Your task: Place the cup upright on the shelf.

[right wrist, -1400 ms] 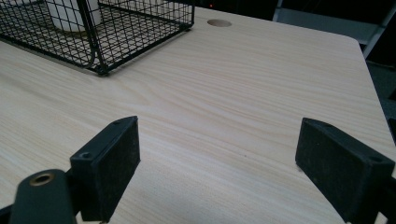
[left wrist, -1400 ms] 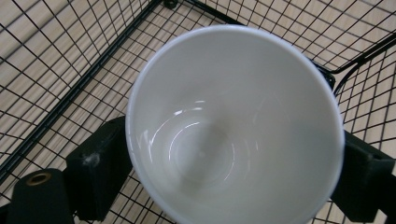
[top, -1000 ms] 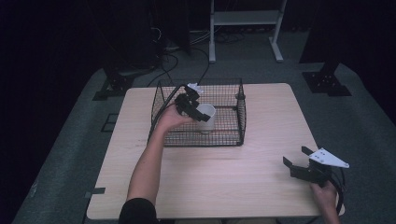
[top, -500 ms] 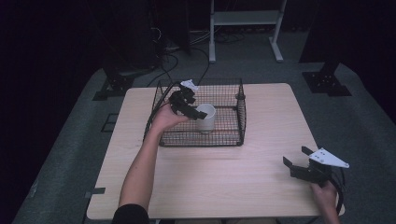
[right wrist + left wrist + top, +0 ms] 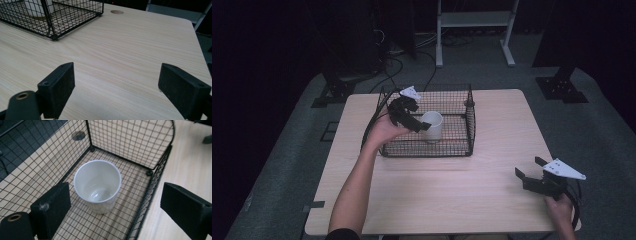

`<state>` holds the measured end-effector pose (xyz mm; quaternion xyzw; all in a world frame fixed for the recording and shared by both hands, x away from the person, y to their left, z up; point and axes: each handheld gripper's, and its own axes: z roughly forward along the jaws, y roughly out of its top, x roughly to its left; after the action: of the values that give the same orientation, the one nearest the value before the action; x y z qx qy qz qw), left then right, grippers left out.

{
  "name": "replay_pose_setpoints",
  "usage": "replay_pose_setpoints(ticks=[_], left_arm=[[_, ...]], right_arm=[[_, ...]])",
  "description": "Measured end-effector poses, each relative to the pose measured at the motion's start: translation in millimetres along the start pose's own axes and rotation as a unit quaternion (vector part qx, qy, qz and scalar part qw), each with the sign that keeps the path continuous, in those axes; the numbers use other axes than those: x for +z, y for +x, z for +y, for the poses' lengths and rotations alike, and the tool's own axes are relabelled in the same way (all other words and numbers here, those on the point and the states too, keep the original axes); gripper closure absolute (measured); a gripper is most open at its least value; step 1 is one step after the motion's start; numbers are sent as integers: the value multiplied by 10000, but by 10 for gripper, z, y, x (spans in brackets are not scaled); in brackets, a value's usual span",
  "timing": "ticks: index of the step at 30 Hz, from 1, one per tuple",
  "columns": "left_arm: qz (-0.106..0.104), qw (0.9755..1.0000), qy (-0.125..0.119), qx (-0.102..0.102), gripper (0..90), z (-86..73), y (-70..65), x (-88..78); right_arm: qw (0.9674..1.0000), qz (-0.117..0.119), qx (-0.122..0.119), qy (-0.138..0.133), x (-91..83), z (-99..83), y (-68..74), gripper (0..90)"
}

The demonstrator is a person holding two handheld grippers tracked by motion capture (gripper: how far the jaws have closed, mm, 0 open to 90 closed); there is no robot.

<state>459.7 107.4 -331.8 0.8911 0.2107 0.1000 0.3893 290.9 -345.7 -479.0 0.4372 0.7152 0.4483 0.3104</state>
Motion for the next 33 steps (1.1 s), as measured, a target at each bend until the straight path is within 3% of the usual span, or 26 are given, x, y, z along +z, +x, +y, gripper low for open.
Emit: replay_pose_setpoints(ticks=[6, 13, 21, 33], left_arm=[[80, 9998, -94, 124, 87, -26, -122, -72], [24, 9996, -252, 152, 88, -85, -263, -148], [-16, 9989, -344, 319, 87, -154, -467, -257], [-10, 9982, -442, 401, 88, -255, -606, -335]], right_arm=[[10000, 1, 1, 1, 0, 0, 0, 131], [10000, -7, -12, 21, 4, 2, 3, 131], [10000, -16, -29, 16, 7, 3, 5, 131], [10000, -20, -24, 32, 9, 4, 5, 131]])
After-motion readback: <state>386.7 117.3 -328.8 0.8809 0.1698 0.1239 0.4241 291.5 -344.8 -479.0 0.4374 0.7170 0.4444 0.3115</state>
